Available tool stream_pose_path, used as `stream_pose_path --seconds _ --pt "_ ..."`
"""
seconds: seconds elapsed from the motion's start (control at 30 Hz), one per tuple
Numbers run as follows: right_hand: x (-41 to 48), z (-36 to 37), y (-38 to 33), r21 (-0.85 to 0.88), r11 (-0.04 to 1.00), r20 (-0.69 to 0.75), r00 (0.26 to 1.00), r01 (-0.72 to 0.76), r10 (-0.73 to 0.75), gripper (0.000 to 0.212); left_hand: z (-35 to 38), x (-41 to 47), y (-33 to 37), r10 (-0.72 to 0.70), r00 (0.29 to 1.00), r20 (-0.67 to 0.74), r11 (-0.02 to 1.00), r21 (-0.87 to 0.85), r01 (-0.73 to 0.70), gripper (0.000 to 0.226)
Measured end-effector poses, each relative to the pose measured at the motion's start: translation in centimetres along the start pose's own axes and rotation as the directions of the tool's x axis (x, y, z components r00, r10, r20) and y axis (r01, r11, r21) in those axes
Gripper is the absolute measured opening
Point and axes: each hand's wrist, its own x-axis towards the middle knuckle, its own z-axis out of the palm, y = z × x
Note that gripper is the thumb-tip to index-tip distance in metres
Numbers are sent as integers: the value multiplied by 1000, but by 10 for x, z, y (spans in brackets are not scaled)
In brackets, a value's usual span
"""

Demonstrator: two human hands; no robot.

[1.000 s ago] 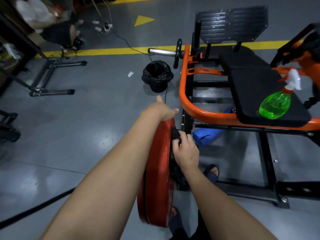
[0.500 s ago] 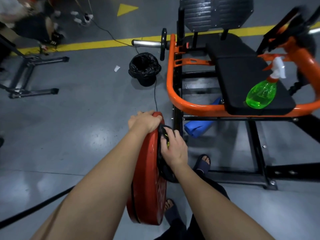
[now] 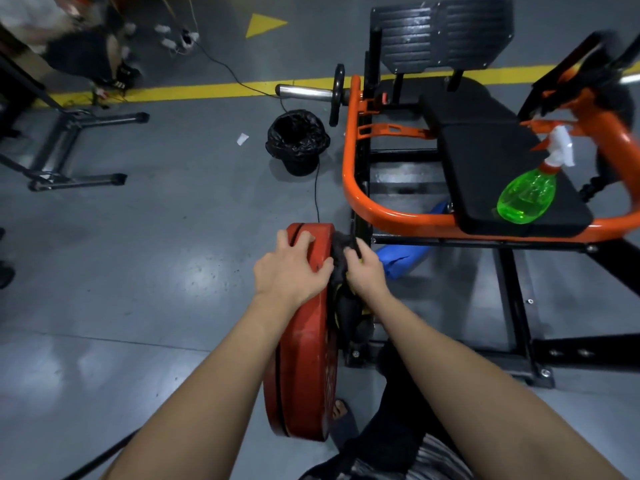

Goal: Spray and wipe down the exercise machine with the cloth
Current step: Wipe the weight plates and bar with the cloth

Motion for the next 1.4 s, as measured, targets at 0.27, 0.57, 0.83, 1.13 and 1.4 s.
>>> stream_pose_path --seconds 0.27,0.57,0.83,1.13,1.4 --pt "-45 2 -22 30 999 -70 997 12 -10 9 19 1 -4 -177 982 -69 947 -285 151 51" --pt "12 7 -34 -51 998 -66 997 -39 36 17 16 9 -6 -139 988 68 972 -180 149 52" --pt "-66 0 -18 12 998 -98 994 56 -55 12 15 5 -8 -121 991 54 971 -203 129 51" --pt "-4 21 -15 -249 963 -124 990 -103 74 37 17 -14 -11 -103 995 -1 971 -219 100 51" --pt "-49 25 11 -423 896 -237 938 134 -252 49 9 -16 -10 -176 984 -31 929 -336 155 33"
